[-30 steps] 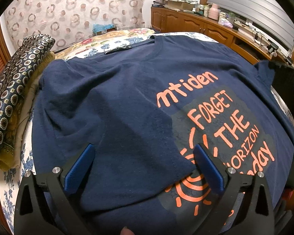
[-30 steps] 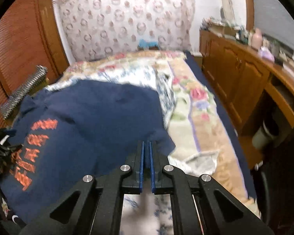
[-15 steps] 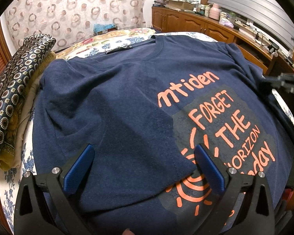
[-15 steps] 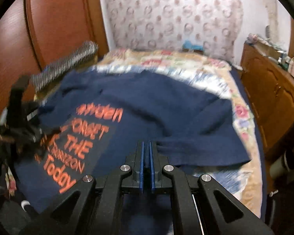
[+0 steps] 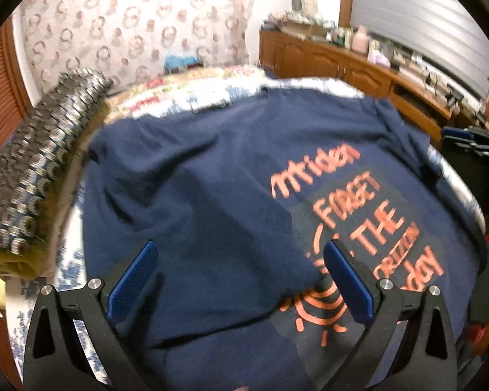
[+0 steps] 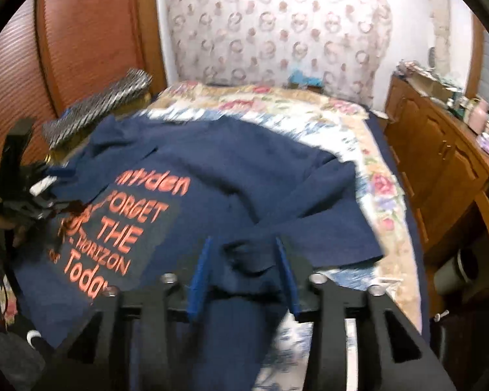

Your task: Fold small clothes

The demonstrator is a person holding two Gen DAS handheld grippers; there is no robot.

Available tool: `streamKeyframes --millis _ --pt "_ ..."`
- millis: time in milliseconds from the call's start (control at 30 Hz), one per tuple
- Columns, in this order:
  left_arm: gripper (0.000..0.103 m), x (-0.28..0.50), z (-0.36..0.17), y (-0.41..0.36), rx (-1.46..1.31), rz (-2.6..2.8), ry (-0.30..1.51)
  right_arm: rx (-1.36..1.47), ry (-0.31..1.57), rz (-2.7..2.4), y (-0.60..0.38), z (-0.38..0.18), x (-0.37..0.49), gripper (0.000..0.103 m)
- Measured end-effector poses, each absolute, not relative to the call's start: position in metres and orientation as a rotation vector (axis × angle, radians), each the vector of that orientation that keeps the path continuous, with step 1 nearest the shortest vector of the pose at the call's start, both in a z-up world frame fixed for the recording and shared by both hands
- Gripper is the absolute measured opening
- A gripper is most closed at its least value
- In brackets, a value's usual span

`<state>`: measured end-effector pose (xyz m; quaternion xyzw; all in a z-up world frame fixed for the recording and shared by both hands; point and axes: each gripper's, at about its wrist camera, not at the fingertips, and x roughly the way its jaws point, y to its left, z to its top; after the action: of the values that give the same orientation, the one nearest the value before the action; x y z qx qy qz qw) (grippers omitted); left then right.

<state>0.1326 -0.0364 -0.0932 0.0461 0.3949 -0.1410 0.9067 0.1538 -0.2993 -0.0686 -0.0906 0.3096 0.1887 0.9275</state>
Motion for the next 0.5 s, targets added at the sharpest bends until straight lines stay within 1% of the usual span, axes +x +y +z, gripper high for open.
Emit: streamKeyframes --millis 200,333,500 --pt "0.103 0.119 -0.065 -0.022 0.036 -0.268 0.725 -0.148 0.668 0.236 -0.329 -0.079 0.182 0.044" --pt "0.103 0.111 -0.055 -0.018 0.000 -0.258 0.691 -0.129 0.719 0.179 -0.337 -0.098 0.204 0.044" --pt "0.103 0.104 -0.048 -0.017 -0.007 -0.262 0.665 -0.095 0.756 0.151 -0.338 -0.109 0.220 0.044"
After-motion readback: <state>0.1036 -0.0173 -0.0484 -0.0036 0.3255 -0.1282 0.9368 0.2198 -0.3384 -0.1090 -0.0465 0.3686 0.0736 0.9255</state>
